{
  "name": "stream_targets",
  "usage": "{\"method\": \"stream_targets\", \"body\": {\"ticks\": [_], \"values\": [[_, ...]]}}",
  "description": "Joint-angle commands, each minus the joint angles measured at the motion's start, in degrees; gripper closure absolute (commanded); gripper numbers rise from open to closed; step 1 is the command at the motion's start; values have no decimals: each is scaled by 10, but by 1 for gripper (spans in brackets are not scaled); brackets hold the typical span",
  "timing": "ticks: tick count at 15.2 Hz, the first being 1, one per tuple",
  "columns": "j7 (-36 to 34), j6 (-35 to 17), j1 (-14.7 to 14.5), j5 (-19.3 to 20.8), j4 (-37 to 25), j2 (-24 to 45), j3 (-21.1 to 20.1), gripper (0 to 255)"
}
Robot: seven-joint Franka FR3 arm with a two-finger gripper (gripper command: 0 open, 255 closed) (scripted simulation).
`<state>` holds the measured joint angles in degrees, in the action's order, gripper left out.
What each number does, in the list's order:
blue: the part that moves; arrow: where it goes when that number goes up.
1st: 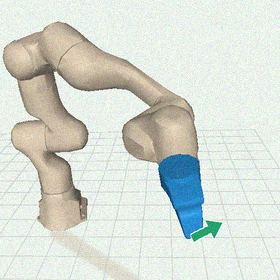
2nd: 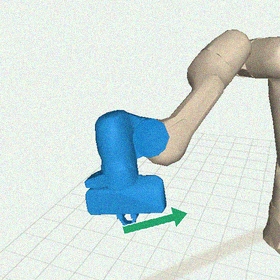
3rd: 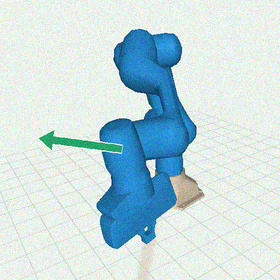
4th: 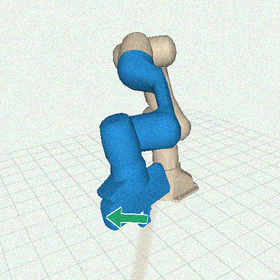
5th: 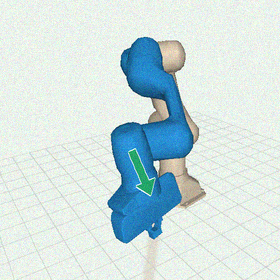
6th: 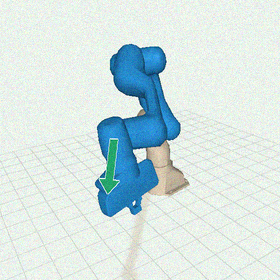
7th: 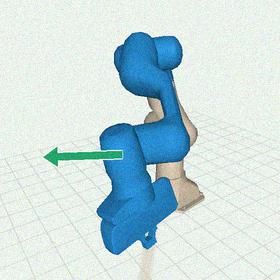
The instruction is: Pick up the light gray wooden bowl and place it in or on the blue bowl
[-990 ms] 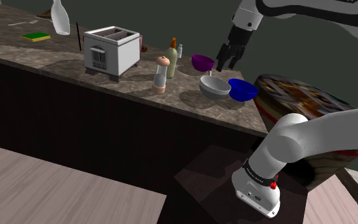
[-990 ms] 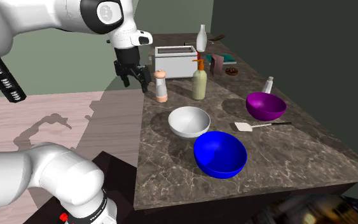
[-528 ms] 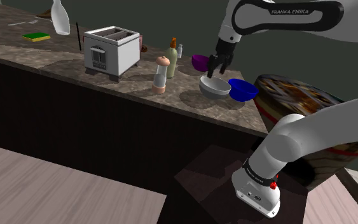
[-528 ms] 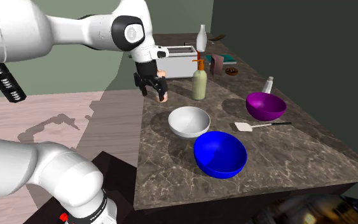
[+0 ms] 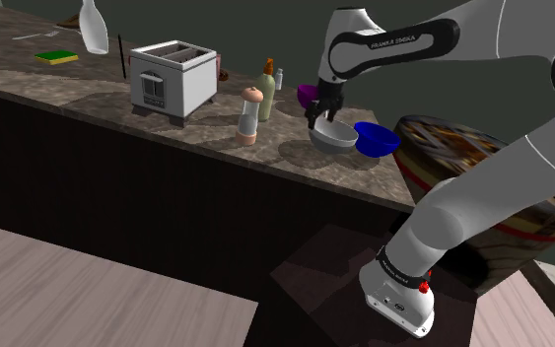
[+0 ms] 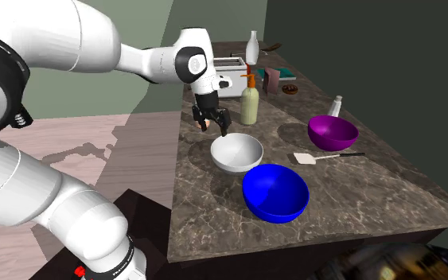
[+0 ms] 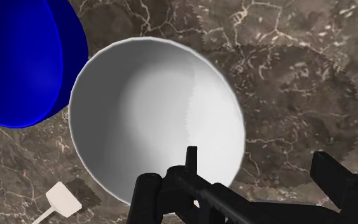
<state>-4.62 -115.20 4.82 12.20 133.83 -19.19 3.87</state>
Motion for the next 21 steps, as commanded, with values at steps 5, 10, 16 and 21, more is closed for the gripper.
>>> {"method": "stream_targets", "body": {"ticks": [5, 10, 16, 21], "values": [[-4, -51, 6, 11, 23, 28, 6, 0], [-5, -72, 8, 14, 35, 36, 9, 0], [-5, -72, 8, 14, 35, 36, 9, 255], [-5, -72, 8, 14, 35, 36, 9, 255]]}}
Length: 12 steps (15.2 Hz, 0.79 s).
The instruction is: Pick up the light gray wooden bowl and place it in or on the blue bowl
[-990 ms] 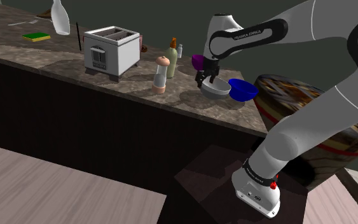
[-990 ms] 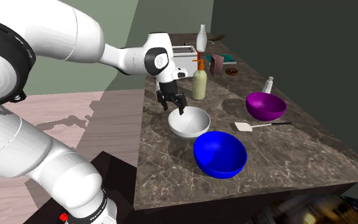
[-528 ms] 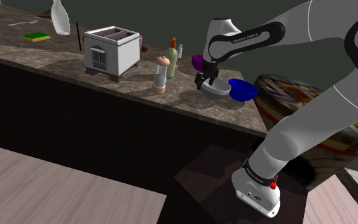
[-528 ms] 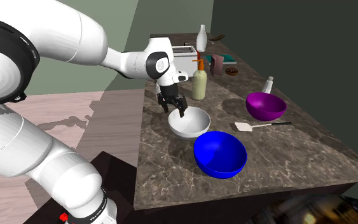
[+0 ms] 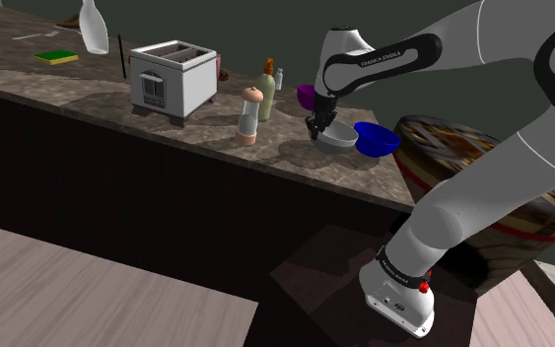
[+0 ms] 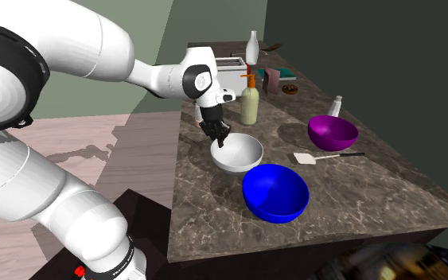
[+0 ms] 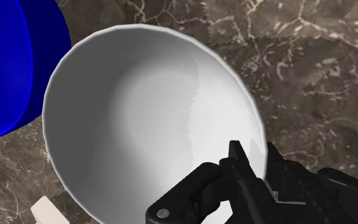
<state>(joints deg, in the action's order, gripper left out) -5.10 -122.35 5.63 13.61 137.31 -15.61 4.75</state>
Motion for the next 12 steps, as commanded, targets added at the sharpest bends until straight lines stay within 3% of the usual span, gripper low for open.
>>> {"method": "stream_targets", "body": {"ticks": [1, 4, 12], "values": [[0, 0, 0, 0, 0, 0, 0, 255], [0, 0, 0, 0, 0, 0, 0, 255], [12, 64, -2, -7, -42, -22, -2, 255]]}}
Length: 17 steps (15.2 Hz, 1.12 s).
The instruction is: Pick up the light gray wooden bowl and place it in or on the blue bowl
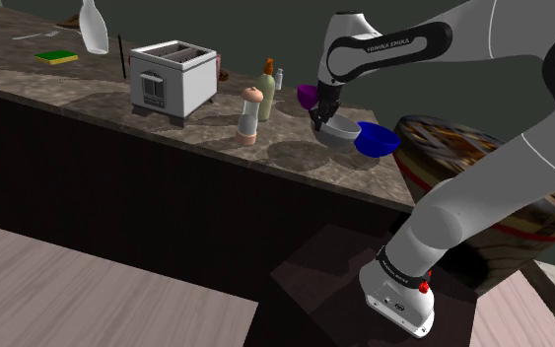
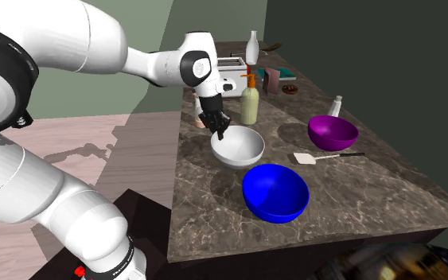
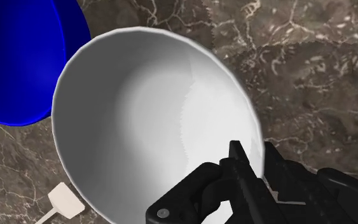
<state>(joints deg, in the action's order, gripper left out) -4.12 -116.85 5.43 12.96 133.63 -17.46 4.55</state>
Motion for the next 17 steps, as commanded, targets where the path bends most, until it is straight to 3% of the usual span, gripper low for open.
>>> {"method": "stream_targets", "body": {"ticks": [1, 17], "values": [[3, 16, 0, -1, -11, -6, -1, 255], [24, 139, -3, -11, -119, -22, -5, 255]]}}
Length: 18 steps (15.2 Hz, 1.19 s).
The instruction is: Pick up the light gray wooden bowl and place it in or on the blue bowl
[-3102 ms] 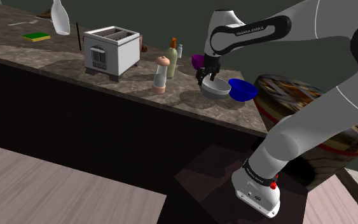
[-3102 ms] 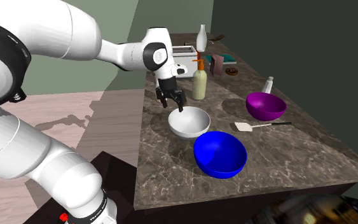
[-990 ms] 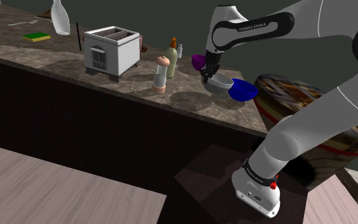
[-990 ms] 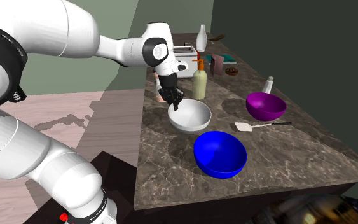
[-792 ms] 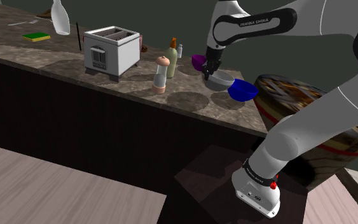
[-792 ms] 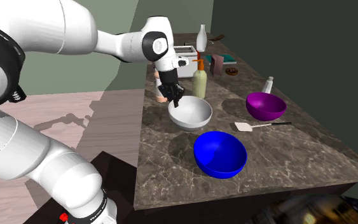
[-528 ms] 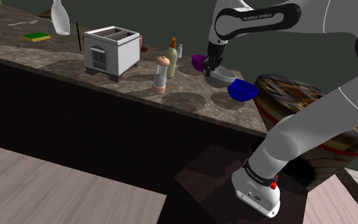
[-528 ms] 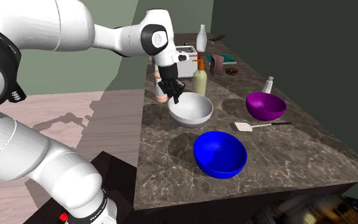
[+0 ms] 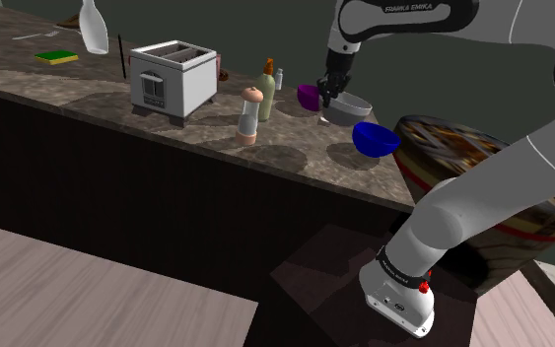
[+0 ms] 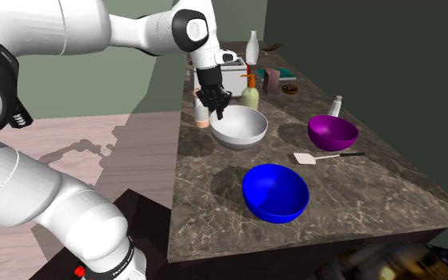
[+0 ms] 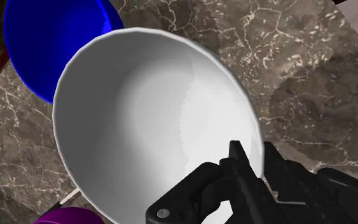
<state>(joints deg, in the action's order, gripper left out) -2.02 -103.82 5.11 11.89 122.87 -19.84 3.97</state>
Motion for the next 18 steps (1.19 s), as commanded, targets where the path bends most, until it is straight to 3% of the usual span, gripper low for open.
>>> {"method": "stream_targets", "body": {"ticks": [1, 6, 18], "values": [[4, 17, 0, -1, -19, 1, 0, 255], [9, 47, 0, -2, -51, 3, -1, 255], [166, 59, 59, 43, -27, -67, 107, 255]]}}
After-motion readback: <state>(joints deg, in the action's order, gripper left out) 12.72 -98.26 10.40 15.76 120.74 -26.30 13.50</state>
